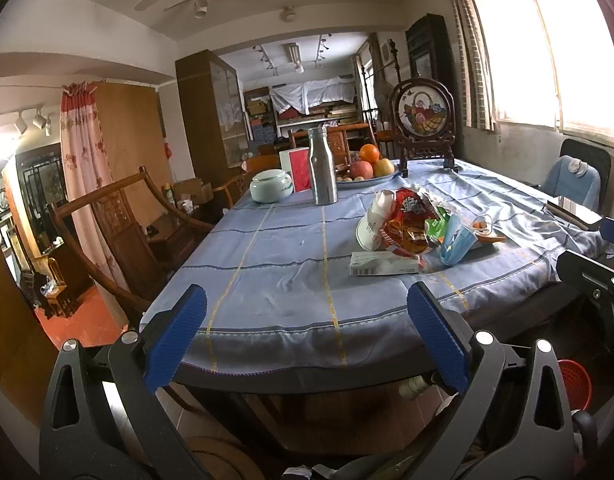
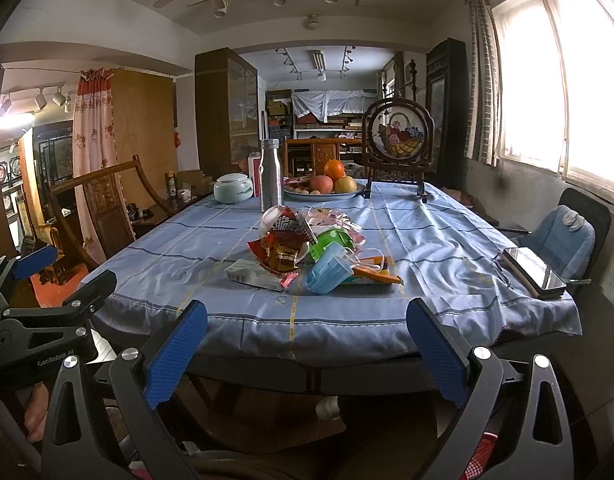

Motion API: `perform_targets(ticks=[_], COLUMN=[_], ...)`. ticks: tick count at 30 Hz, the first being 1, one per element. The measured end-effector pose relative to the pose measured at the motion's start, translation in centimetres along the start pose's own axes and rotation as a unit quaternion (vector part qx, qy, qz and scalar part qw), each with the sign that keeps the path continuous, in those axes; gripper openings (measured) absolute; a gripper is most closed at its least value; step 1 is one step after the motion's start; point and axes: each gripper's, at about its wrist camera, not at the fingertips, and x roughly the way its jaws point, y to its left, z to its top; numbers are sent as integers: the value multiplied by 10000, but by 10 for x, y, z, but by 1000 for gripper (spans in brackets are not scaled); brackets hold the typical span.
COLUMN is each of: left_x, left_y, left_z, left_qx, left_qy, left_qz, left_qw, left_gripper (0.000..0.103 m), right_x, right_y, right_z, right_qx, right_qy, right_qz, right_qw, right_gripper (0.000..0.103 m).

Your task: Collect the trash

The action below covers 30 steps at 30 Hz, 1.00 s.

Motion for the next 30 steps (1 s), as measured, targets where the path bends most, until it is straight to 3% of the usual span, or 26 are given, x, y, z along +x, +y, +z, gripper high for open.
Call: perform_targets(ticks=[30], left_x=[1], left_y=[1], left_z=[-6], left_qx=[-71], left_qy=[34], left_qz=[-70], left_qw=[9999], left_gripper=[97], right_x=[1], right_y=[0], right_z=[0], right_qx=[14], right_qy=[24], right_qz=[11], right_qw=[10000], right_gripper=[97])
